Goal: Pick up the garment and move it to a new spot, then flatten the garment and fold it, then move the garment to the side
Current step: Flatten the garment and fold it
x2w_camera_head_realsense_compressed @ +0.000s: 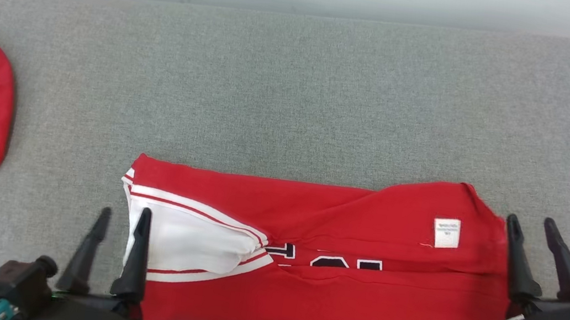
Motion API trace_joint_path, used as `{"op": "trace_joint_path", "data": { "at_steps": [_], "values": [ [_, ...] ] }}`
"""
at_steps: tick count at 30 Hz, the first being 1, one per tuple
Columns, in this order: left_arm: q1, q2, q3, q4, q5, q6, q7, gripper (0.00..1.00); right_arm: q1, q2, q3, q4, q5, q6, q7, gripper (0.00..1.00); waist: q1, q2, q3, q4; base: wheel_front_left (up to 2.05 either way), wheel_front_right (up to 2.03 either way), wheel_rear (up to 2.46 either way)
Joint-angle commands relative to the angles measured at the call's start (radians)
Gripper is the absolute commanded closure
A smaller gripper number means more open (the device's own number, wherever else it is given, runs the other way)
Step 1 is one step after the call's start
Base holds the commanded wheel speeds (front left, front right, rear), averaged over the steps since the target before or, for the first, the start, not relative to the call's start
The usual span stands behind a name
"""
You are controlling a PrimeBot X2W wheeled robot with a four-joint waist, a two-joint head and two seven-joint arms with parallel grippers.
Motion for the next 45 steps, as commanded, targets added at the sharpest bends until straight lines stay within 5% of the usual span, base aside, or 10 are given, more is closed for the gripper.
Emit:
{"op": "trace_joint_path", "data": {
  "at_steps": [1,15,29,30,31,32,38,45],
  "values": [
    [0.015,-0.012,0.028,-0.005,0.027,-0.006,-0.002,0.0,0.027,-0.005,-0.014,-0.018,0.013,-0.002,-0.005,0.0,0.0001,0.0,-0.006,-0.002,0.0,0.0,0.0],
    [0.049,-0.146,0.273,-0.084,0.434,-0.07,-0.001,0.0,-0.016,0.025,0.024,0.122,0.051,-0.002,-0.004,0.0,0.0001,0.0,-0.012,-0.008,0.0,0.0,0.0],
    [0.063,-0.199,0.321,-0.016,0.544,-0.112,-0.001,0.0,-0.136,0.054,0.152,0.412,0.131,-0.003,0.003,0.0,0.0001,0.0,-0.01,0.03,0.0,0.0,0.0],
    [0.064,-0.2,0.323,-0.013,0.544,-0.112,-0.001,0.0,-0.134,0.057,0.167,0.423,0.14,-0.003,0.006,0.25,0.0001,0.0,-0.011,0.031,0.0,0.0,0.0],
    [0.064,-0.201,0.325,-0.012,0.544,-0.112,-0.001,0.0,-0.132,0.058,0.181,0.43,0.149,-0.003,0.006,0.67,0.0001,0.0,-0.012,0.032,0.0,0.0,0.0],
    [0.066,-0.202,0.326,-0.009,0.545,-0.112,-0.001,0.0,-0.128,0.061,0.197,0.435,0.158,-0.003,0.007,0.96,0.0001,0.0,-0.014,0.033,0.0,0.0,0.0],
    [0.078,-0.203,0.336,0.005,0.549,-0.115,-0.001,0.0,-0.143,0.052,0.256,0.46,0.215,-0.003,0.005,1.0,0.0001,0.0,-0.032,0.024,0.0,0.0,0.0],
    [0.089,-0.203,0.331,0.019,0.546,-0.117,-0.001,0.0,-0.16,-0.051,0.211,0.498,0.258,-0.003,-0.004,1.0,0.0001,0.0,-0.076,0.01,0.0,0.0,0.0]
  ]
}}
